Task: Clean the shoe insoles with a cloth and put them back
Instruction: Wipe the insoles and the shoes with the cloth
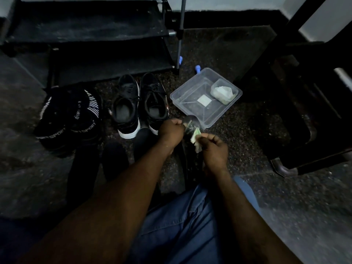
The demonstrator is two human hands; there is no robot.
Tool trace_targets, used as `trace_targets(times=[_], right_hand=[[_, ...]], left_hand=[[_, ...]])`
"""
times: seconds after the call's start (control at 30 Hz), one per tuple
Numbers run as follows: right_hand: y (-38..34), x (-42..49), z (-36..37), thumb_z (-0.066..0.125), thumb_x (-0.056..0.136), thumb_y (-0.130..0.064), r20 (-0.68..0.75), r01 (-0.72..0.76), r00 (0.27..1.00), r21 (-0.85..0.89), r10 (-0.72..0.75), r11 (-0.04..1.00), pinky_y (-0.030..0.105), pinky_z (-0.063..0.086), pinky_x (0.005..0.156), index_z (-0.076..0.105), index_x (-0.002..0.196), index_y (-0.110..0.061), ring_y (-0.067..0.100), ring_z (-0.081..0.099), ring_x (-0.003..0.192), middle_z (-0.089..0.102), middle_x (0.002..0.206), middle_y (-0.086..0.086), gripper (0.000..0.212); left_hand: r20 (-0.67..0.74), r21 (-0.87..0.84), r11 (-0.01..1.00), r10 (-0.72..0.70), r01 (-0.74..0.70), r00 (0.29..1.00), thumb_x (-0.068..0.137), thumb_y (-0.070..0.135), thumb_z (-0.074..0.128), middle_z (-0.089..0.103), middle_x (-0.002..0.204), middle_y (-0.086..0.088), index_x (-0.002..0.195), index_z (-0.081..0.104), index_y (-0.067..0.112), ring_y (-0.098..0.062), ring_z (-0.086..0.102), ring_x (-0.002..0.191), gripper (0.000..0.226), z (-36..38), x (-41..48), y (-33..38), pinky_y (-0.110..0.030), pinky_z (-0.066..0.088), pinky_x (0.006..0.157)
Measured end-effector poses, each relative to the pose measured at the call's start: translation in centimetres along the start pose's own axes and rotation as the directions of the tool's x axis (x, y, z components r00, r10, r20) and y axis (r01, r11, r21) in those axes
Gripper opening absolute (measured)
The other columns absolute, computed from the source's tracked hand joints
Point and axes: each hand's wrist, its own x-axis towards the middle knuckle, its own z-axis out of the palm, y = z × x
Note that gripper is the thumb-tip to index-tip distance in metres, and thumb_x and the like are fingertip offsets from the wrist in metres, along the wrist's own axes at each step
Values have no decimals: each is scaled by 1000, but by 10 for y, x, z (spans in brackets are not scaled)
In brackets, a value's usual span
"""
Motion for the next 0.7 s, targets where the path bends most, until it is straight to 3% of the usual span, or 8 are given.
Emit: trace_targets(times=[0.07,0.17,0.3,0.4,0.47,0.57,0.6,0.7], right_hand=[[-5,-6,0,71,88,2,19,64,998,18,-65,998,30,55,72,71,96,-11,15,67,74,73,85,9,15],[-17,-22,6,74,89,2,101,155,983,4,-154,988,19,54,71,70,110,-7,8,69,77,75,90,6,24],[-39,-47,23,72,88,6,182,224,958,9,-222,974,21,56,72,73,100,-7,12,70,78,76,89,9,18],[-52,-67,38,72,88,6,228,237,946,-9,-229,971,27,57,74,73,96,-9,17,69,80,75,88,10,16],[-58,-84,46,73,88,5,246,234,943,-13,-224,972,27,55,72,73,95,-8,15,68,76,75,87,10,15],[-63,-110,59,72,88,6,283,248,930,-12,-235,969,18,51,63,72,101,0,6,65,64,74,85,11,14],[-64,-119,63,71,89,6,294,261,924,-16,-245,965,16,49,60,71,103,3,3,64,61,73,85,12,15],[-66,-147,76,73,88,4,319,294,908,-21,-272,956,17,49,59,71,102,0,4,65,63,73,86,11,14]], left_hand=[[-7,-55,998,25,-26,1000,77,37,72,73,81,-2,84,73,16,-22,69,80,23,-15,-9,7,-44,59,81],[-48,-66,993,96,-99,994,86,29,73,75,89,1,101,76,14,-22,70,87,22,-49,-30,25,-40,57,83],[-56,-99,974,197,-202,979,94,24,70,78,89,-3,93,78,19,-20,71,82,9,-94,-63,49,-41,59,79],[-49,-172,957,229,-234,972,98,19,66,78,89,-3,87,79,23,-17,71,81,17,-121,-91,63,-38,57,77],[-59,-279,936,208,-216,976,98,16,65,77,83,-1,82,76,24,-10,70,72,21,-138,-112,71,-27,55,65],[-44,-435,888,146,-151,988,97,14,66,74,82,1,93,72,19,-4,69,64,9,-163,-139,79,-16,49,52],[-16,-487,864,135,-126,991,98,17,66,75,87,-2,99,72,15,-8,71,72,7,-171,-146,79,-18,52,57],[118,-609,792,144,-43,983,99,44,60,74,115,-13,121,71,7,-29,70,106,45,-195,-164,72,-37,56,93]])
